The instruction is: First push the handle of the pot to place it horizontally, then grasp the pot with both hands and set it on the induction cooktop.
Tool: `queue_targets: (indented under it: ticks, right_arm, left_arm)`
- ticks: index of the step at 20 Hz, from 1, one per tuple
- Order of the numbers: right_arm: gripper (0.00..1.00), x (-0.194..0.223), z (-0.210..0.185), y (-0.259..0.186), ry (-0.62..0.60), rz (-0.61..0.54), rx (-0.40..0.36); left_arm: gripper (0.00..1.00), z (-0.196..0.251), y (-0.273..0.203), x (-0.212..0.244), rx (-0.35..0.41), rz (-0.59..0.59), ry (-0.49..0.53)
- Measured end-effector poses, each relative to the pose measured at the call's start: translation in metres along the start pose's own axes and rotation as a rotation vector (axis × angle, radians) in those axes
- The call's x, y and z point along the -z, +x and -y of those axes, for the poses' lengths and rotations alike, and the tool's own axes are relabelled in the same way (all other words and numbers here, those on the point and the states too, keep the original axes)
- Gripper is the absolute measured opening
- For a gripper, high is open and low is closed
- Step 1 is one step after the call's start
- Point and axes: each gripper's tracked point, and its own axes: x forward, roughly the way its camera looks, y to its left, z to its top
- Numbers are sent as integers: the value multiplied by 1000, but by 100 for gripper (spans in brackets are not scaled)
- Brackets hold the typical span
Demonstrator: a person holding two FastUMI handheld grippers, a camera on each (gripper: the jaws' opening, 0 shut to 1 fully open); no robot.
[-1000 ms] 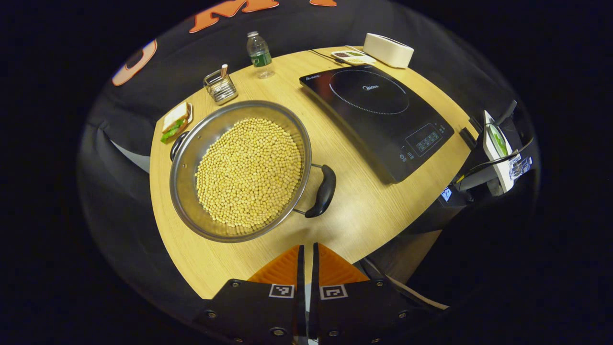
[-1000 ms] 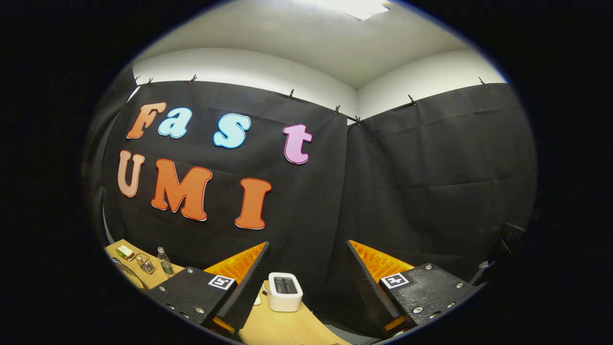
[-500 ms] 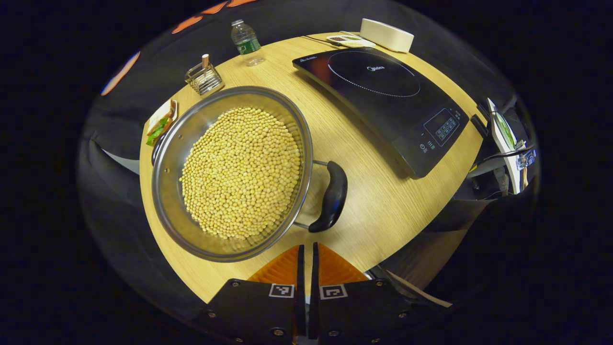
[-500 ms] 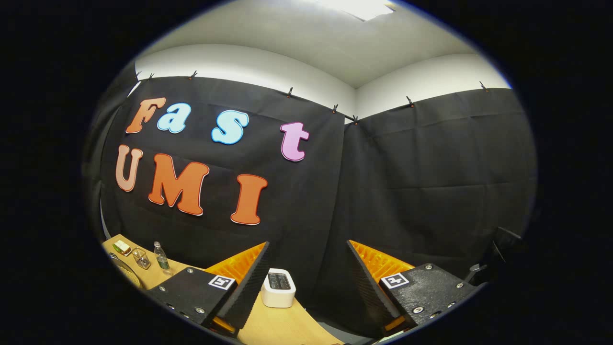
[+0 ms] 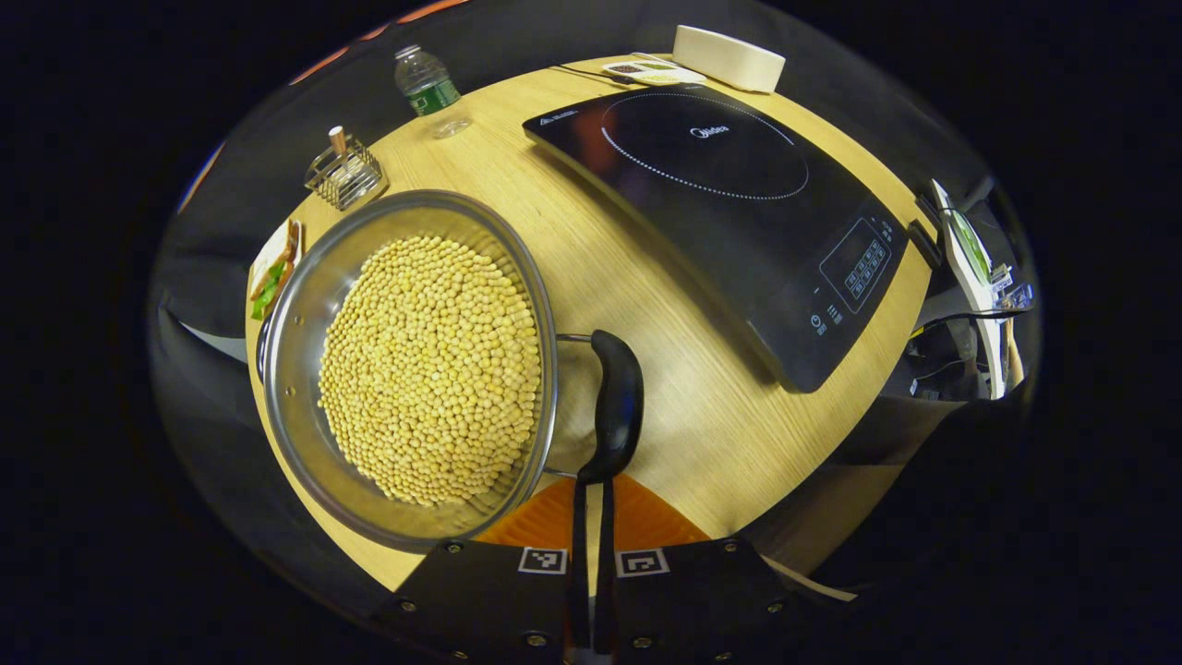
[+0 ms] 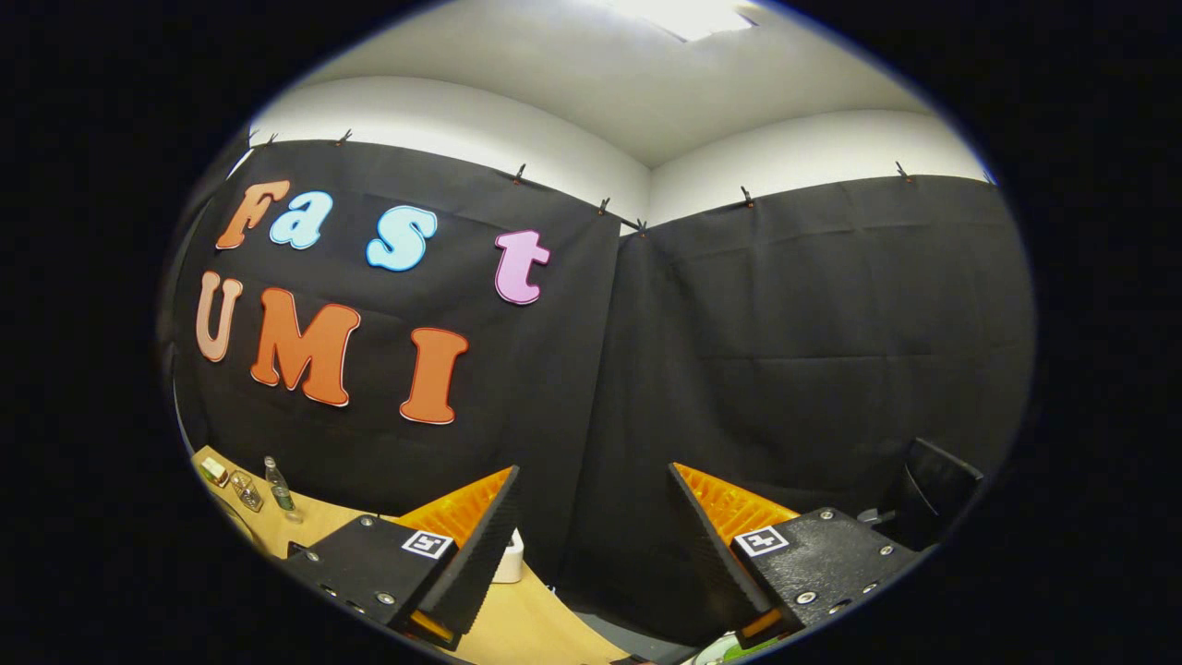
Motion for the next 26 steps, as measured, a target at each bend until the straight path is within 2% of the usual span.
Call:
queue_targets:
  ticks: [6, 17, 23, 26]
  right_arm:
    - [95, 6, 2, -8, -12, -20, 17]
    - [95, 15, -12, -22, -24, -60, 18]
    - [95, 20, -32, -27, -22, -82, -9]
    - [95, 30, -59, -31, 23, -116, -65]
  left_arm:
    - [4, 0, 7, -22, 10, 14, 16]
    - [3, -2, 17, -61, 36, 75, -37]
    - [2, 0, 25, -79, 59, 89, -96]
    - [3, -1, 29, -91, 62, 105, -118]
